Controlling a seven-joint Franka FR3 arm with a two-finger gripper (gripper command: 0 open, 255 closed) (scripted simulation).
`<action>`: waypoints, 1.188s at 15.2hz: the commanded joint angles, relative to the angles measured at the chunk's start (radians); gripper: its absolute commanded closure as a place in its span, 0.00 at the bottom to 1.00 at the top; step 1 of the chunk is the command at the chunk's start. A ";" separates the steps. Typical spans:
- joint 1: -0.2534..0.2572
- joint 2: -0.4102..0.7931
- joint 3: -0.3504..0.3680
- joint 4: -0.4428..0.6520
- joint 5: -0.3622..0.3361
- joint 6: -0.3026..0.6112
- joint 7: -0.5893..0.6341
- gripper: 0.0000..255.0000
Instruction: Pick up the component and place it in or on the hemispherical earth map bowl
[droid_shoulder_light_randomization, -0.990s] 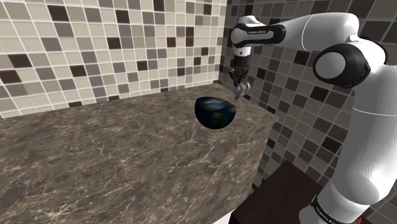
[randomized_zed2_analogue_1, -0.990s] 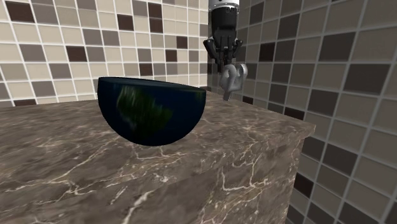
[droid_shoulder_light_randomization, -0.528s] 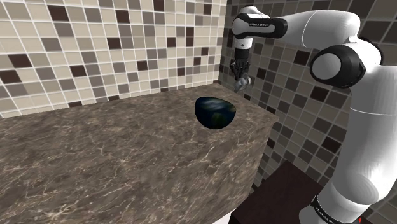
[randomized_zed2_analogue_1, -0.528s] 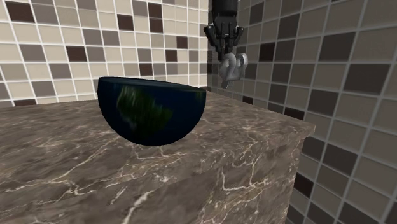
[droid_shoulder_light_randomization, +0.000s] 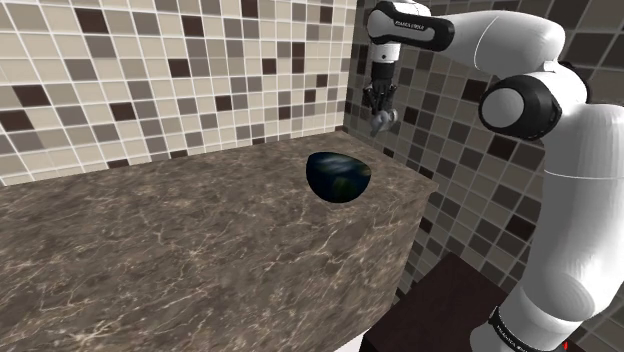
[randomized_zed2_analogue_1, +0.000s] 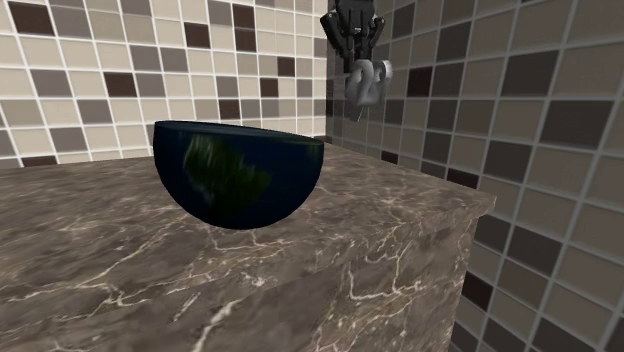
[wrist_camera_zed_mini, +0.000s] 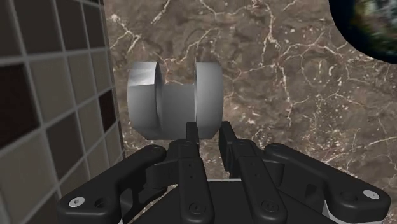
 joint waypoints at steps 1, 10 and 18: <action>-0.002 0.019 0.000 0.056 0.002 -0.038 0.000 1.00; 0.109 -0.160 0.047 -0.180 -0.026 0.017 0.147 1.00; 0.216 -0.287 0.124 -0.351 -0.036 0.055 0.329 1.00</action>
